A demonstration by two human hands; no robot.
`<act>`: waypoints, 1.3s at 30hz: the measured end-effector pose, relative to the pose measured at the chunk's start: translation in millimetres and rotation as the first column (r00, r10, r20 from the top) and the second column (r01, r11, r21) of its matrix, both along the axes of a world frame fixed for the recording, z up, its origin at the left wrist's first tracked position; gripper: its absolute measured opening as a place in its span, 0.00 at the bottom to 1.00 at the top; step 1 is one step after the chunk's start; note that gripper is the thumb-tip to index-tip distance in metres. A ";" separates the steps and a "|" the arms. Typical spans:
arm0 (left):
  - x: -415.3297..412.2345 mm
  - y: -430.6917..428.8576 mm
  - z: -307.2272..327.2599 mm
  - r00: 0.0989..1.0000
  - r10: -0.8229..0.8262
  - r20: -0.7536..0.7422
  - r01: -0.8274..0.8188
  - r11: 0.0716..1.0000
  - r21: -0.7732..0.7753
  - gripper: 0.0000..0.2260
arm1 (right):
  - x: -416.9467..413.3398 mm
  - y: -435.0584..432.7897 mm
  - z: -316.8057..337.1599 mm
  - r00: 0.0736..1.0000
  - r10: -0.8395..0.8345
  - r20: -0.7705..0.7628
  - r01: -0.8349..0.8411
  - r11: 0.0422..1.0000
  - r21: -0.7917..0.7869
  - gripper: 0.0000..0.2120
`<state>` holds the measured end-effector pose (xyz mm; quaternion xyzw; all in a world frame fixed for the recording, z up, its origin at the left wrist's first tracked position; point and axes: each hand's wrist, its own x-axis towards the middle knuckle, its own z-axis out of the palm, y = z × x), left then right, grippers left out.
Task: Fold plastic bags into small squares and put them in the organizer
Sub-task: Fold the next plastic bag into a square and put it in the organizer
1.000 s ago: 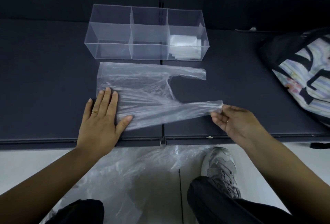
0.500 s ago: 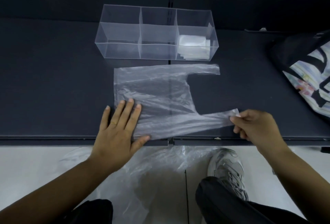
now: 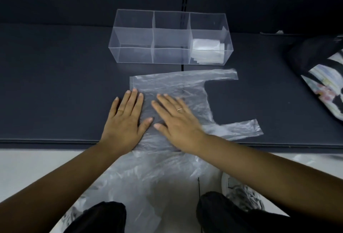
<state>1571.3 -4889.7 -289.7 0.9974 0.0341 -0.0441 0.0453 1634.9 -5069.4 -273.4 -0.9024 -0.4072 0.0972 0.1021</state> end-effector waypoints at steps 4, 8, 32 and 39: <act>-1.3 2.5 -1.9 1.000 -0.003 0.006 0.003 1.000 0.001 0.34 | 30.7 -54.2 -19.1 0.968 -0.224 0.109 0.234 0.969 -0.079 0.34; -3.7 1.7 3.1 1.000 -0.004 0.013 0.004 1.000 0.001 0.34 | 47.7 -134.2 -19.9 0.851 -0.498 0.165 0.514 0.855 -0.070 0.35; -60.4 4.5 60.2 0.963 0.125 0.240 0.057 0.774 -0.631 0.07 | -21.8 -108.7 24.3 0.974 -0.224 0.017 0.210 0.933 0.291 0.02; -44.8 43.1 81.7 0.956 0.287 -0.066 -0.217 0.534 -0.817 0.06 | 2.8 -171.9 65.2 0.842 -0.341 -0.419 0.460 0.859 0.226 0.06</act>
